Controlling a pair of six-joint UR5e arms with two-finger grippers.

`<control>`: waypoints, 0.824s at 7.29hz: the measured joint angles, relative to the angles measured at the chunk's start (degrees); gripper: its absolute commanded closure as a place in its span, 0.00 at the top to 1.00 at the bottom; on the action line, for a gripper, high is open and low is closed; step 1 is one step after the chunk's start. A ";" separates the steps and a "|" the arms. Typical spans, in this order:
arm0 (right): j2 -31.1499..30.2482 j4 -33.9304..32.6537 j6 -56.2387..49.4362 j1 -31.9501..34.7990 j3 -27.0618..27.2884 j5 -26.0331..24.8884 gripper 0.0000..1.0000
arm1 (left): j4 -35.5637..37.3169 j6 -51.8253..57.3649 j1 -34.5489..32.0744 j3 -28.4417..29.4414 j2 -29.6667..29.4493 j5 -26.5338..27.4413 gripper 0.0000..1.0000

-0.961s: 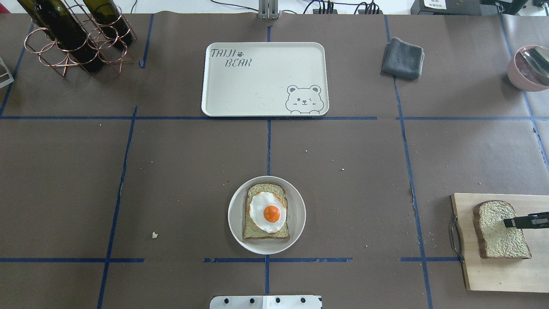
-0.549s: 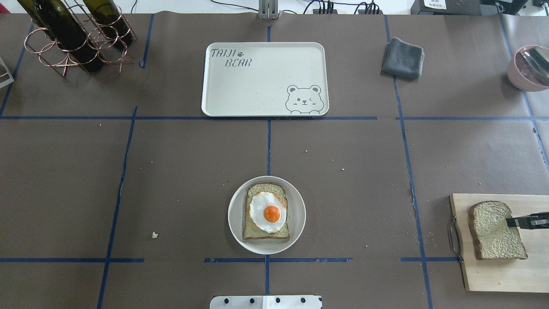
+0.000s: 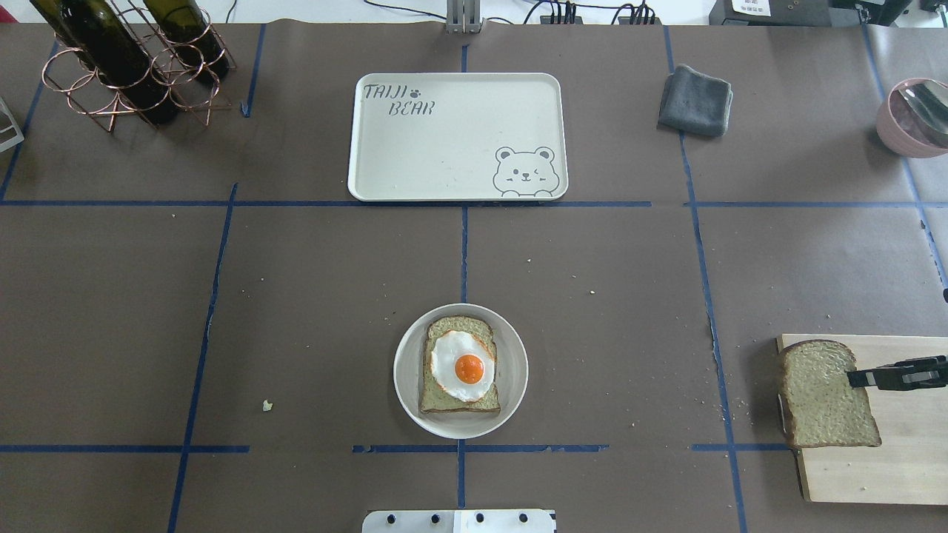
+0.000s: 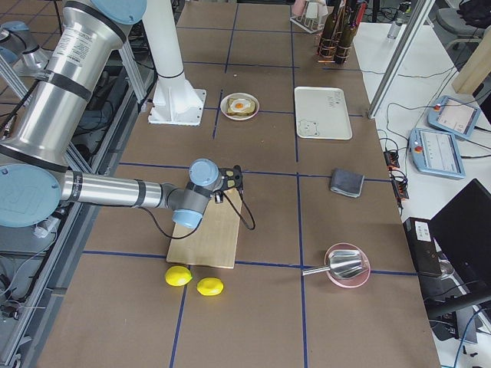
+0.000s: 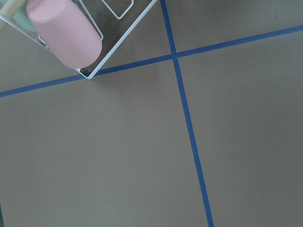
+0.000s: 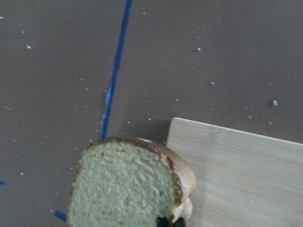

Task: Make sandwich and place on tray
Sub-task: 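Reach the right gripper to the bread slice on the cutting board and grasp it, then carry the bread slice with the right gripper over the egg toast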

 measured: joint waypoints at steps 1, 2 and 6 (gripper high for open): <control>2.81 -0.34 4.12 -0.12 1.90 0.63 0.00 | 0.00 0.00 -0.02 -0.01 0.01 0.00 1.00; 6.92 -1.14 7.97 -0.67 2.64 0.71 0.00 | 0.00 0.00 -0.06 -0.04 0.01 0.00 1.00; 28.85 -17.20 14.92 -8.30 2.88 -5.12 0.00 | 0.00 0.00 -0.26 -0.11 -0.07 0.00 1.00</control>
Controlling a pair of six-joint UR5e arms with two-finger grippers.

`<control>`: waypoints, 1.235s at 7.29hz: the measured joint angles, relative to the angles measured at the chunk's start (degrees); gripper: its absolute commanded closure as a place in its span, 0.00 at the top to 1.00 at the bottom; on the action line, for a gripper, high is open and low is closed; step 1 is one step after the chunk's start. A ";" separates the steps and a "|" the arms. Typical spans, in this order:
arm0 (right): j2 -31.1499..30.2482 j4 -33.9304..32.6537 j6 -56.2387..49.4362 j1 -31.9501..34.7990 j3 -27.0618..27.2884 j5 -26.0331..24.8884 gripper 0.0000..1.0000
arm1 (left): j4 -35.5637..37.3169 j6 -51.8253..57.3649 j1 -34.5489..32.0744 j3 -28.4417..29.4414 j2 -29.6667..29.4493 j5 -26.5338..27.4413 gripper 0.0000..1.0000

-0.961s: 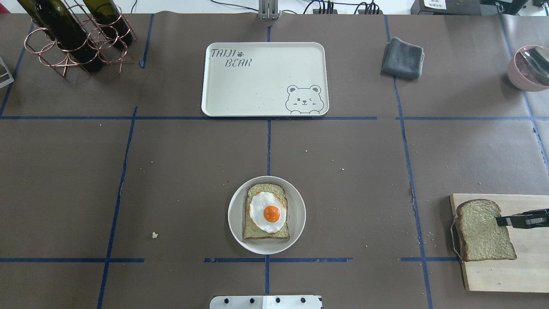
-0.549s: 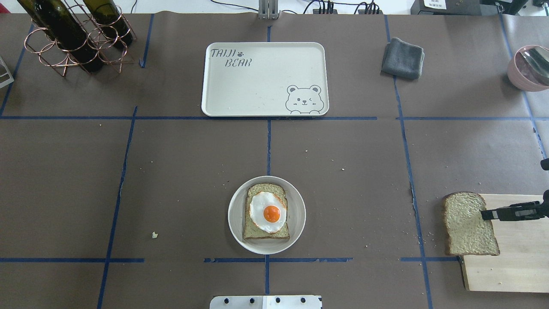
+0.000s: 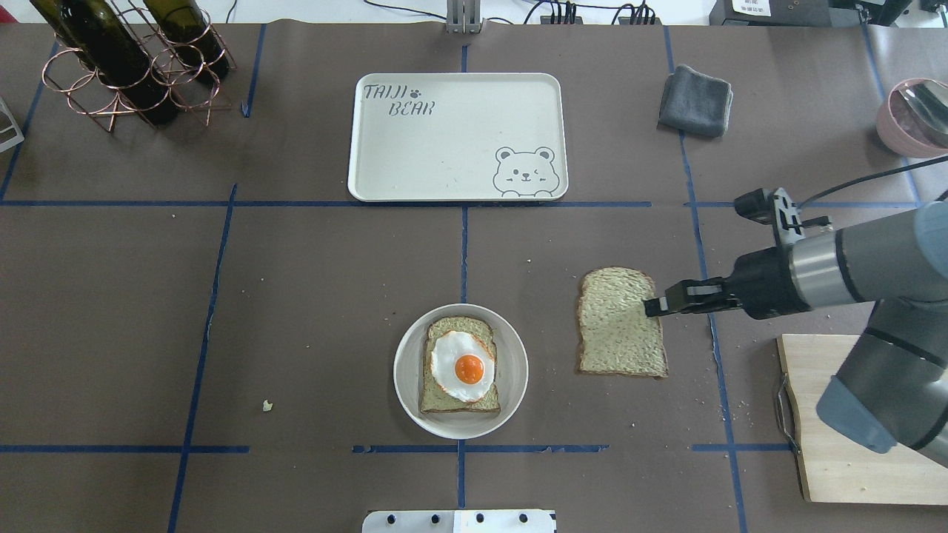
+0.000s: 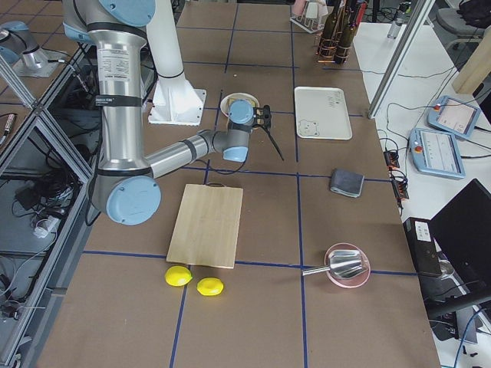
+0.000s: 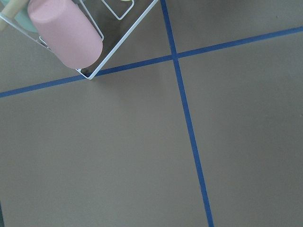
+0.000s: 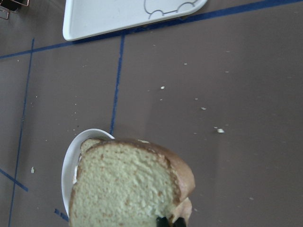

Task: Make sandwich and place on tray
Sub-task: 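Carry the bread slice with the right gripper over the egg toast, then lower the bread onto the egg toast and open the right gripper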

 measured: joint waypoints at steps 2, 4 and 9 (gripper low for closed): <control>8.81 -10.04 0.16 -6.98 -0.33 -7.40 0.00 | 0.00 0.00 -0.07 0.00 -0.17 0.00 1.00; 12.07 -14.17 0.18 -11.87 -1.13 -13.18 0.00 | 0.04 0.00 -0.09 0.00 -0.31 0.00 1.00; 17.78 -16.72 0.16 -14.79 -7.07 -17.69 0.00 | 0.00 0.00 -0.09 0.05 -0.44 0.00 1.00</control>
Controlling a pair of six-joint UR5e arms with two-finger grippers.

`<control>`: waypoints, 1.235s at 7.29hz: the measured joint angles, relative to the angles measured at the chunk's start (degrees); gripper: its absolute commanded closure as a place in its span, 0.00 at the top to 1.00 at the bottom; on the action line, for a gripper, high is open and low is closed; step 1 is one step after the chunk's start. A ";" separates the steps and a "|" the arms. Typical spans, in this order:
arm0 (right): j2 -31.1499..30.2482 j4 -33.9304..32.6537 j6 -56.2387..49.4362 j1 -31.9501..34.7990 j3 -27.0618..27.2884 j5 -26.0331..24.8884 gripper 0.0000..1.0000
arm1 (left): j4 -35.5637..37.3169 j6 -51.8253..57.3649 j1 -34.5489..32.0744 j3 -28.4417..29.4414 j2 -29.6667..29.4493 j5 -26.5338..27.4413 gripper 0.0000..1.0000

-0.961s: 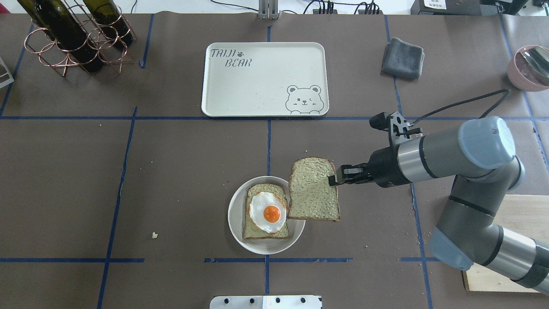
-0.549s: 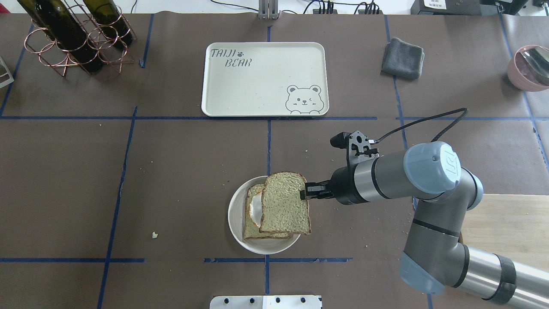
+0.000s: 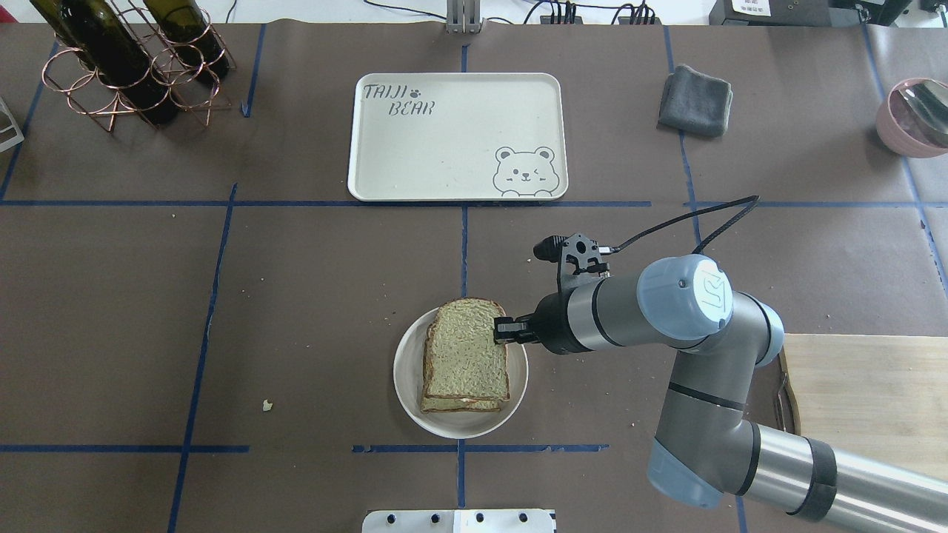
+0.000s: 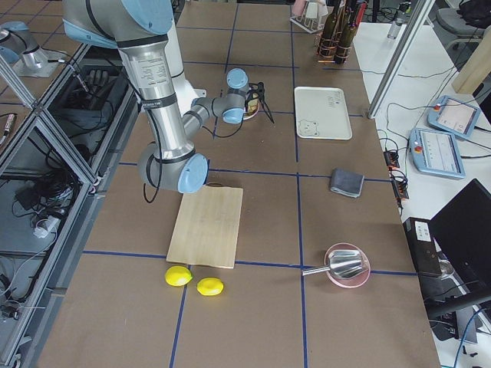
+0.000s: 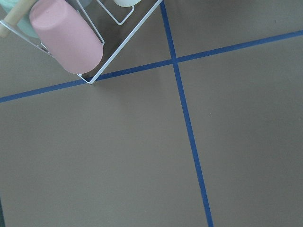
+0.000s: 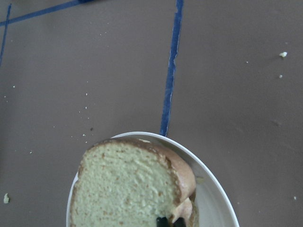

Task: Make sandwich and place on tray
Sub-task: 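Lower the bread onto the egg toast and open the right gripper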

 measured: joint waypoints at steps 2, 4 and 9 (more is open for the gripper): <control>0.28 -0.07 -0.01 -0.55 -0.40 -0.84 0.00 | 0.00 0.00 0.00 0.03 0.00 0.00 1.00; 0.49 -0.55 0.02 -0.84 -0.76 -1.32 0.99 | 0.00 0.00 0.00 0.03 -0.03 0.00 1.00; 3.30 -11.31 0.18 1.03 3.10 -3.11 1.00 | 0.00 0.00 0.00 0.06 -0.19 -0.06 1.00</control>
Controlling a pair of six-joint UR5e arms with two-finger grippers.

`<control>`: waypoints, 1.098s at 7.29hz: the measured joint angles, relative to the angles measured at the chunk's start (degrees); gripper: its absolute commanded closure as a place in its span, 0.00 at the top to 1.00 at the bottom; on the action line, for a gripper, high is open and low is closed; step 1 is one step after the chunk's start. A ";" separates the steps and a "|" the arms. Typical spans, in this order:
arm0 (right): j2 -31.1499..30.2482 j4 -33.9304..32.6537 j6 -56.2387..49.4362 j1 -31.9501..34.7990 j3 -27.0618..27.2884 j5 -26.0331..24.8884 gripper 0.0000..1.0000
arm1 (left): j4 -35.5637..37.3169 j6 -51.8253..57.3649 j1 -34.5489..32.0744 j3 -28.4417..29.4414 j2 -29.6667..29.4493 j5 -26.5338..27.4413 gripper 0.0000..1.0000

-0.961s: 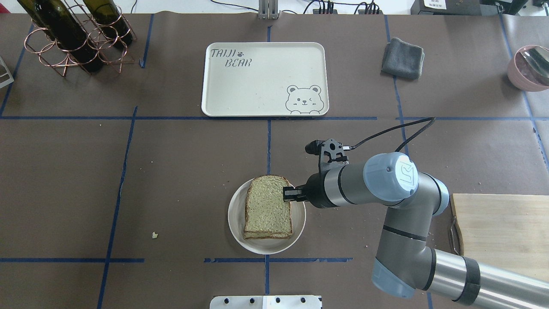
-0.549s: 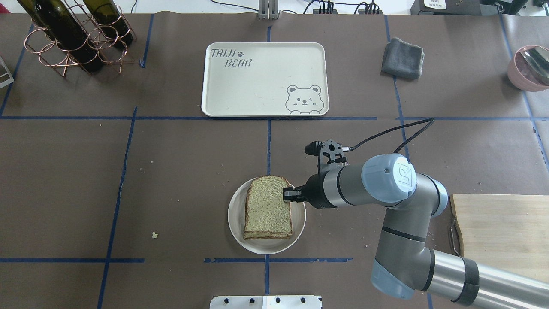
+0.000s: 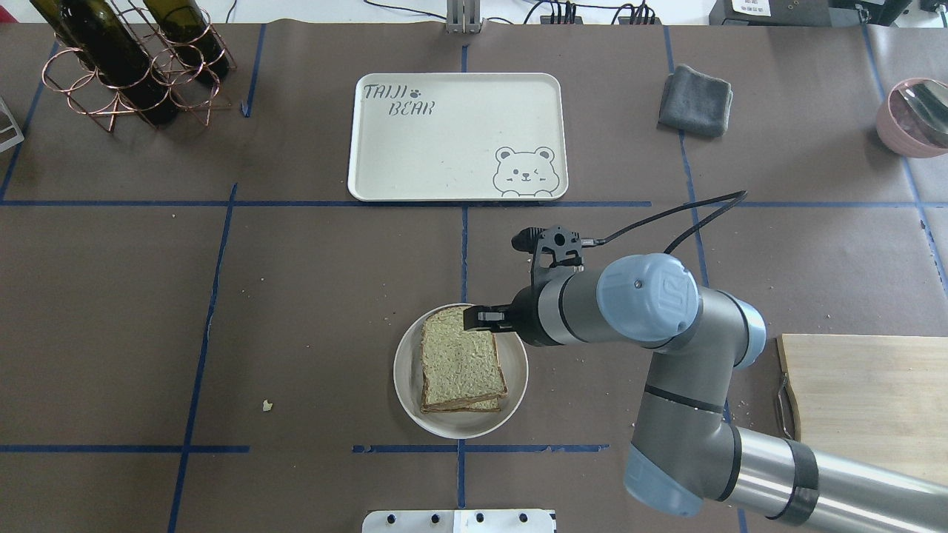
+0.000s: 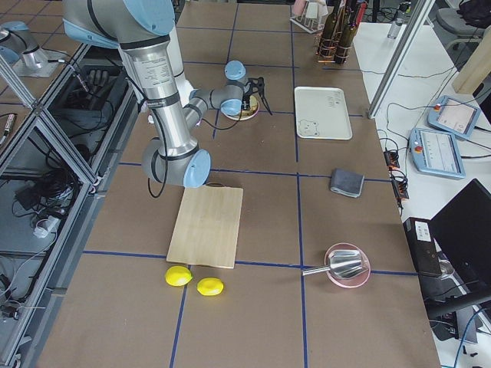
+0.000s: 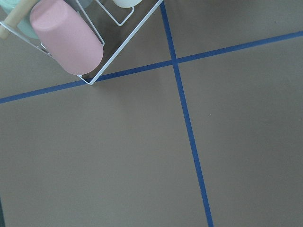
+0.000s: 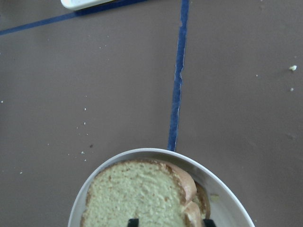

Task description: Make sandwich and place on tray

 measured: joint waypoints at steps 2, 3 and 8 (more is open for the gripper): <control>-0.22 -8.16 -1.27 7.90 3.14 8.01 1.00 | -0.41 0.00 0.00 -0.98 -0.10 0.16 1.00; -0.26 -13.30 -4.66 11.75 3.69 11.11 1.00 | -1.26 -0.02 0.06 -1.76 -0.09 0.54 1.00; -9.92 -31.15 -43.40 31.88 6.83 20.56 1.00 | -37.61 -1.12 0.68 4.50 -1.64 0.29 1.00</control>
